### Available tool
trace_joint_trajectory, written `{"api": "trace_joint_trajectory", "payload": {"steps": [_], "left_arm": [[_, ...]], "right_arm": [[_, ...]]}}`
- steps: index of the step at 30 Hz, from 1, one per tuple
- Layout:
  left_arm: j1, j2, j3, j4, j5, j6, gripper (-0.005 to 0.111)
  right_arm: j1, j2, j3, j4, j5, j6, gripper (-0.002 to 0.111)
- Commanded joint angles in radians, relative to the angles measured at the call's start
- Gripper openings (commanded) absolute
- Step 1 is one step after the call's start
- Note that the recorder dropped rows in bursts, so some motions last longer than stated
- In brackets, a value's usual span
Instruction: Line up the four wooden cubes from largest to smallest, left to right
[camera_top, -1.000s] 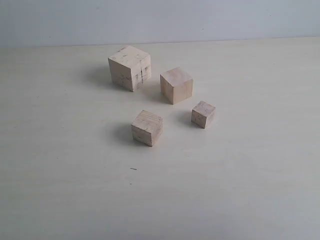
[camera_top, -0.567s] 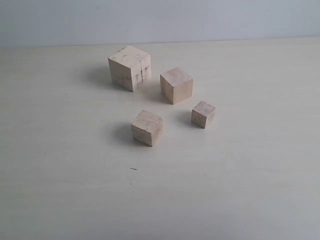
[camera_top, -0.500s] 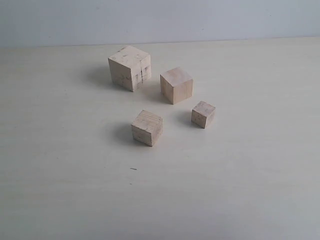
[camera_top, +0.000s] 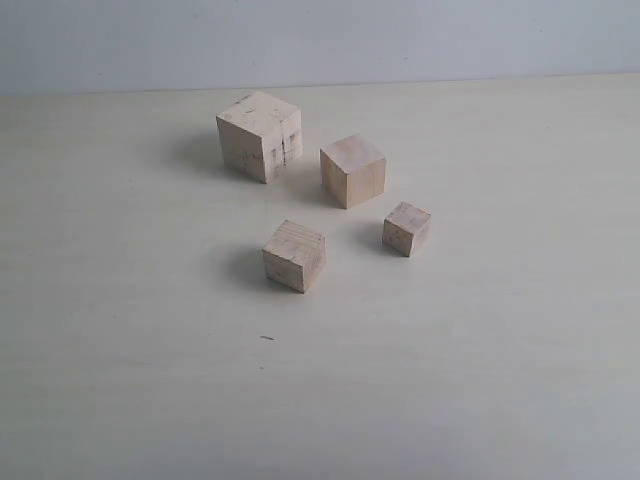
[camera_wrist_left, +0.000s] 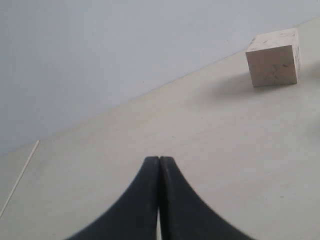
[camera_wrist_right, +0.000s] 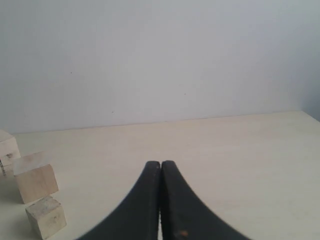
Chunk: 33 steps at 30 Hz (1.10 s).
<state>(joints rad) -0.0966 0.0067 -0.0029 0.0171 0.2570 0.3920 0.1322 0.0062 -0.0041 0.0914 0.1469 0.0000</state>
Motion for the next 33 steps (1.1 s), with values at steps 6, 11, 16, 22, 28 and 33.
{"api": "trace_joint_trajectory", "payload": {"steps": [6, 11, 16, 22, 28, 33], "left_arm": [[0.001, -0.007, 0.003, -0.005, 0.000, -0.004, 0.000], [0.001, -0.007, 0.003, -0.005, 0.000, -0.004, 0.000], [0.001, -0.007, 0.003, -0.005, 0.000, -0.004, 0.000], [0.001, -0.007, 0.003, -0.005, 0.000, -0.004, 0.000], [0.001, -0.007, 0.003, -0.005, 0.000, -0.004, 0.000], [0.001, -0.007, 0.003, -0.005, 0.000, -0.004, 0.000]], "right_arm": [[-0.005, -0.006, 0.004, 0.285, -0.230, 0.056, 0.000], [-0.005, -0.006, -0.016, 0.335, -0.471, 0.054, 0.000], [-0.005, 0.023, -0.161, 0.256, -0.494, 0.045, 0.000], [-0.005, 0.320, -0.413, 0.152, -0.255, 0.049, 0.000], [-0.003, 0.778, -0.706, 0.178, 0.116, -0.015, 0.000], [0.105, 1.122, -0.866, 0.478, 0.316, -0.392, 0.000]]}}
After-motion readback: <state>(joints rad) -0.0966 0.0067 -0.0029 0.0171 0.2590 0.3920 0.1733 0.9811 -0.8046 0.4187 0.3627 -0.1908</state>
